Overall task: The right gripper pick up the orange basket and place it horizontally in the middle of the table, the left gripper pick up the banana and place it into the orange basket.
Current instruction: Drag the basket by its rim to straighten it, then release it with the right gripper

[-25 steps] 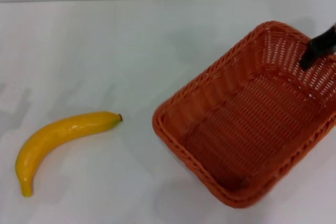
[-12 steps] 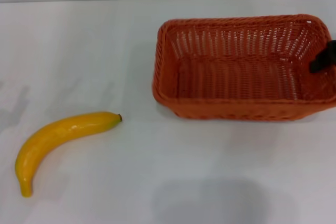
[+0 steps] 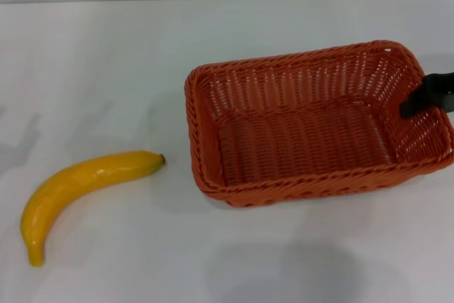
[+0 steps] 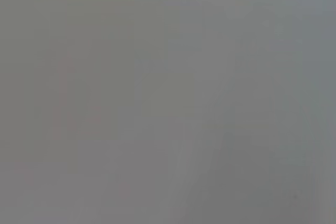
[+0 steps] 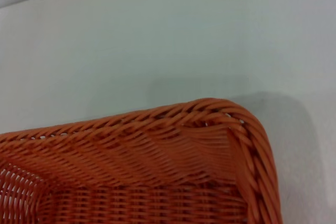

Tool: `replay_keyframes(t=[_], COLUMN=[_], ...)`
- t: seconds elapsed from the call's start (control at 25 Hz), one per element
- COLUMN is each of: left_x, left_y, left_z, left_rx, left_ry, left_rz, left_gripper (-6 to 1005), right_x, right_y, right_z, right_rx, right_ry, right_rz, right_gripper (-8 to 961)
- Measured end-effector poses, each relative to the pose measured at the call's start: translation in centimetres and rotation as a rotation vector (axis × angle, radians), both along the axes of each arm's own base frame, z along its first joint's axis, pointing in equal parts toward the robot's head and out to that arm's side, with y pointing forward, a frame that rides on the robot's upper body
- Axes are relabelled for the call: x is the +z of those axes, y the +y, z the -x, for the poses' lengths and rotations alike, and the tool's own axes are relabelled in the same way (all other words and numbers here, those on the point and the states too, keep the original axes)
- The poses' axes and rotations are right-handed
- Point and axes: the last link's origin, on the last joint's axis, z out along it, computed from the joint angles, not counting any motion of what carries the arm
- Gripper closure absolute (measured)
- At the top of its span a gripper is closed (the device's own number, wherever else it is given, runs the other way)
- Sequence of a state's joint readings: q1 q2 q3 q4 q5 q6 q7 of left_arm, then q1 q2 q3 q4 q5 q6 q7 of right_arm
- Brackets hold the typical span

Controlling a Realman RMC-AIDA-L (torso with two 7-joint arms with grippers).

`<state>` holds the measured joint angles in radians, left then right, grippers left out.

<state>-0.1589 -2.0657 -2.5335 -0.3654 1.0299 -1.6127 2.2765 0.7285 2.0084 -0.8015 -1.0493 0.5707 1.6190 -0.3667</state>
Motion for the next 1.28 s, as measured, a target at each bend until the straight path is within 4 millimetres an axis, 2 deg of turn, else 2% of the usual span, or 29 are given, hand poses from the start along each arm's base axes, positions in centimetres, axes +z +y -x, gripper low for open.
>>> replay_keyframes(t=[0.48, 1.0, 1.28], left_x=[0.0, -0.1, -0.1], left_y=[0.1, 0.1, 0.0], left_z=[0.0, -0.1, -0.2], left_rx=[-0.002, -0.004, -0.007], left_ry=[-0.01, -0.011, -0.012], left_rz=[0.006, 0.009, 0.007], left_gripper=[307, 307, 306], right_x=[0.5, 0.3, 0.8], right_y=[-0.8, -1.3, -1.2], right_z=[0.1, 0.5, 1.1], right_rx=[0.022, 0.03, 0.046], right_ry=[-0.016, 0.056, 0.072], right_rz=[-0.008, 0.023, 0.029], right_gripper=[819, 776, 514])
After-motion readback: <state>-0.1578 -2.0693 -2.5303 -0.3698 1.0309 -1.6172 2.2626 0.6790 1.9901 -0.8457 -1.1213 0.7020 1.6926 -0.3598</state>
